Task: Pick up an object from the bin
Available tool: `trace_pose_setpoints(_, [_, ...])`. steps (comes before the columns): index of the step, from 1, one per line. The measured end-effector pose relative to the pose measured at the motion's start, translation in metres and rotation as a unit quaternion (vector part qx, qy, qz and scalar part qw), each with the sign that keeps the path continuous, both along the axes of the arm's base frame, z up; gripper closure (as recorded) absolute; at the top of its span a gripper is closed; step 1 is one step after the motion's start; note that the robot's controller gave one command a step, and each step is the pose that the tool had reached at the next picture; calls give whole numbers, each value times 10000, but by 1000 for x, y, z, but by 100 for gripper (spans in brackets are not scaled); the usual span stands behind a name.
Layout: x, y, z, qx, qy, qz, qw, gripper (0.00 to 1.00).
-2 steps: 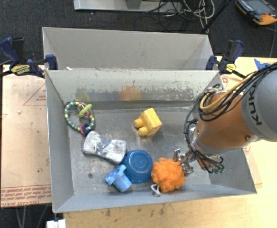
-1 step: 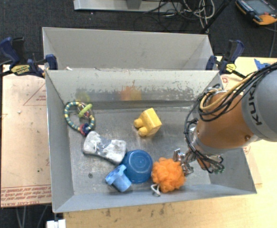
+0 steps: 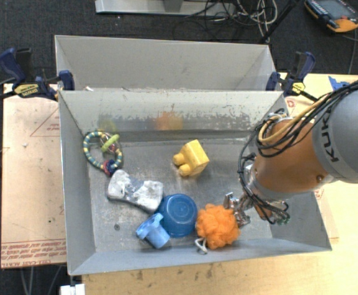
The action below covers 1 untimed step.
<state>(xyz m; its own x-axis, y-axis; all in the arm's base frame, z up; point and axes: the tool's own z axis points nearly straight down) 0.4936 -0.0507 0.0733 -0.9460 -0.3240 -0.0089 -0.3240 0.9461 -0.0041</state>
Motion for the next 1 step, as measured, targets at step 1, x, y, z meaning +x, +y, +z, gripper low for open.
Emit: trace_pose_setpoints(1, [0,0,0,0,0,0,10000,100])
